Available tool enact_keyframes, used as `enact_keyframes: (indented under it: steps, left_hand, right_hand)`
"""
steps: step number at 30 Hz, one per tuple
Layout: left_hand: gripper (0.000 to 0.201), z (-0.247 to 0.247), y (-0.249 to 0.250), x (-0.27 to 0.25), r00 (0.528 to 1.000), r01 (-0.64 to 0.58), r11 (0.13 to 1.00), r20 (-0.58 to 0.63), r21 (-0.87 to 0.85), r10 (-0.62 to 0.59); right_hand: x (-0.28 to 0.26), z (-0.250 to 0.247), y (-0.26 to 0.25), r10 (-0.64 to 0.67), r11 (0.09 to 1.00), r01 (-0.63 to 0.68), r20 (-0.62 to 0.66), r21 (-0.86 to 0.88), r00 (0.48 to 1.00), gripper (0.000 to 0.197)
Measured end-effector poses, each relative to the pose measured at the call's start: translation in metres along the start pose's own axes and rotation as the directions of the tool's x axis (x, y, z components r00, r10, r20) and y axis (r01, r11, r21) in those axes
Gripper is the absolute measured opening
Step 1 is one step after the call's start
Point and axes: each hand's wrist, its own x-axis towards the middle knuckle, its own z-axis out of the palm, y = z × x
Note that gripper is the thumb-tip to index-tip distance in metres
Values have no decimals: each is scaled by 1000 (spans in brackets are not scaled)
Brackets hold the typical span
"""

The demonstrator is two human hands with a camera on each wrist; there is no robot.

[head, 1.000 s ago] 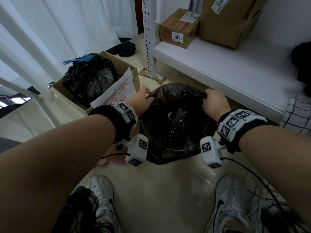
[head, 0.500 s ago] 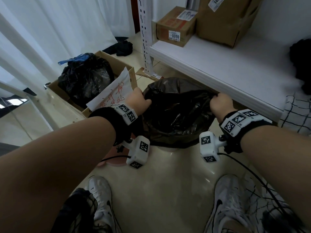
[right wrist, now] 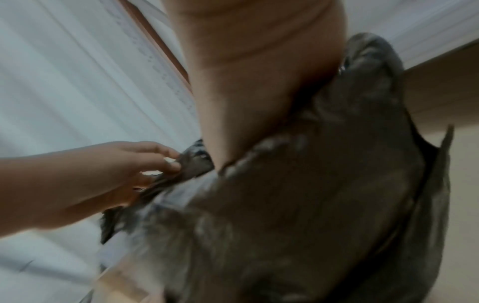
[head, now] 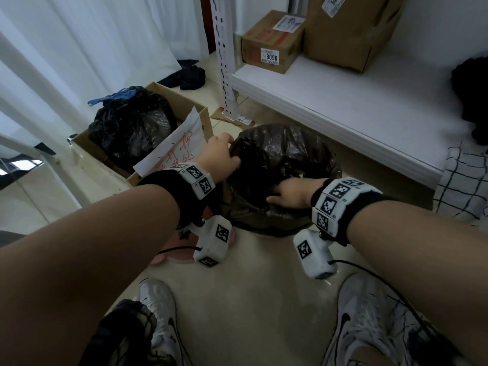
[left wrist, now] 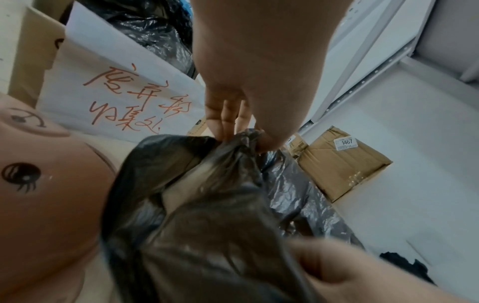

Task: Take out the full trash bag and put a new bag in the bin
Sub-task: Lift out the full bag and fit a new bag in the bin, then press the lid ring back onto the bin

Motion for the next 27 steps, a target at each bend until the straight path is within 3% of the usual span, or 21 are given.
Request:
enact_keyframes:
  steps: [3,7,9,12,13,14,15,18,19,21,24,27]
  left_hand:
    - [45,-4,-5,-8,999,27,997,26,-75,-25]
    - [37,-10,-23,-25,995,97,970,29,-223,-93]
    - [34,-15,-40,-32,993,116,983,24,-146,-114]
    - [29,-26,-73,-43,988,150,989,37,7,-150]
    - [28,-29,-84,-46,984,165,985,53,51,-168]
    - [28,-32,-95,-50,981,175,980,66,90,-181]
    - [28,-34,-105,-54,979,178,976,74,125,-188]
    - [31,-31,-133,-63,978,162,960,89,227,-186]
    - [32,-28,-138,-64,978,146,957,107,251,-177]
    - [37,-19,-143,-64,973,110,956,165,273,-159]
    - [47,-5,-141,-55,964,57,952,230,301,-131]
    - [53,10,-133,-46,928,61,942,328,330,-175]
  right_hand:
    - [-4,-11,-7,-126,989,146,-365,27,923,29]
    - [-11,-17,-29,-160,952,270,-523,141,837,36]
    - [-9,-20,-45,-158,949,289,-604,125,781,34]
    - [-1,-28,-71,-165,956,292,-752,37,639,25]
    - [3,-32,-80,-176,961,275,-770,0,614,29]
    - [7,-35,-88,-189,970,239,-756,-44,627,33]
    - [11,-38,-95,-205,977,187,-710,-104,674,35]
    - [21,-41,-115,-173,930,6,-424,-367,889,24]
    - [24,-40,-120,-154,906,-19,-372,-423,915,22]
    - [28,-36,-129,-185,893,-27,-420,-450,888,22]
    - [36,-35,-138,-261,915,16,-564,-402,783,22]
    - [45,-35,-134,-195,963,30,-614,-268,765,23]
